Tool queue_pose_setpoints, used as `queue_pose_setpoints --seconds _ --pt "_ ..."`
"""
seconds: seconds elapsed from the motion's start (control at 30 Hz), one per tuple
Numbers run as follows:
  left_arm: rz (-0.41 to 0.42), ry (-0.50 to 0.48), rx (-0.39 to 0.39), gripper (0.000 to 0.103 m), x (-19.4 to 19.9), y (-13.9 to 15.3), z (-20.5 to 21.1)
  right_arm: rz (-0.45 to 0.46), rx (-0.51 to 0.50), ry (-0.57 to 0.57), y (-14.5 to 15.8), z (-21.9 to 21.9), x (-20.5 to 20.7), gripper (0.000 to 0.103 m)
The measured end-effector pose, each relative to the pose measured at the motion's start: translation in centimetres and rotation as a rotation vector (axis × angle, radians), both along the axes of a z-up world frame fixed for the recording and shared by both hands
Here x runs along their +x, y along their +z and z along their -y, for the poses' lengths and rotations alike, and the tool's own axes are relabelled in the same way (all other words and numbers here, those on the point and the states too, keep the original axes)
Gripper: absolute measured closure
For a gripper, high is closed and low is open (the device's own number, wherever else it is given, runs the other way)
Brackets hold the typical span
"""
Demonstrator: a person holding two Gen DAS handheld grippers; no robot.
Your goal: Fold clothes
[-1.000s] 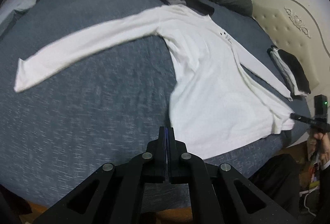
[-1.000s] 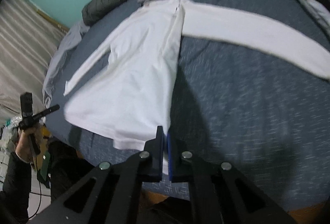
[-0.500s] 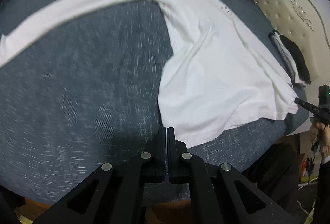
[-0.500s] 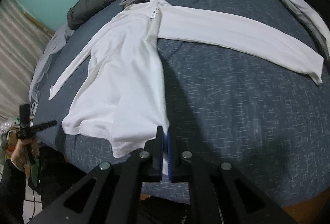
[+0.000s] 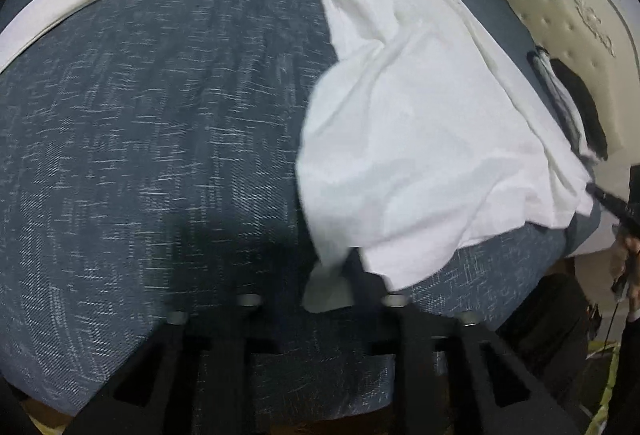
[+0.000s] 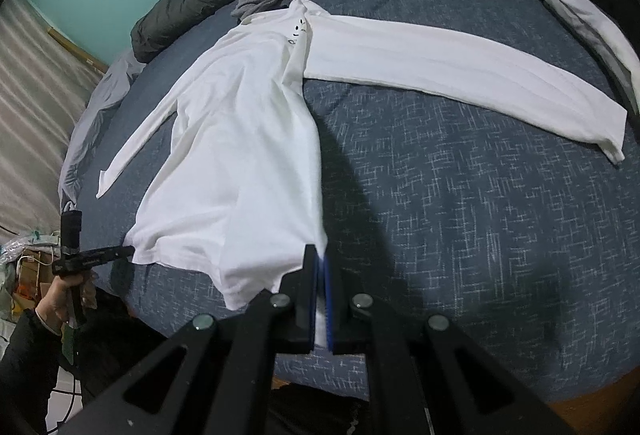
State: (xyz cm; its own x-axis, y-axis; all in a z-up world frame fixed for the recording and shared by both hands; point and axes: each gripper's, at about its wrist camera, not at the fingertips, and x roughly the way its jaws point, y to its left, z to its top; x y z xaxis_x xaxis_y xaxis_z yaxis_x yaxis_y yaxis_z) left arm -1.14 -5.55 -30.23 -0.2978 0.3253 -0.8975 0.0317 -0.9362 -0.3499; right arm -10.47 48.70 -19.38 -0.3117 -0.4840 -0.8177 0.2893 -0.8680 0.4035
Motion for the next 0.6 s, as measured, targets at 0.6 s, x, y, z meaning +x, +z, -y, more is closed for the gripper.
queue_pose_setpoints --seconds 0.6 --pt "-0.179 0.036 -0.06 0.099 1.2 10.4 4.0 -0.058 -0.015 -0.052 4.8 -2.8 -0.7 0.102"
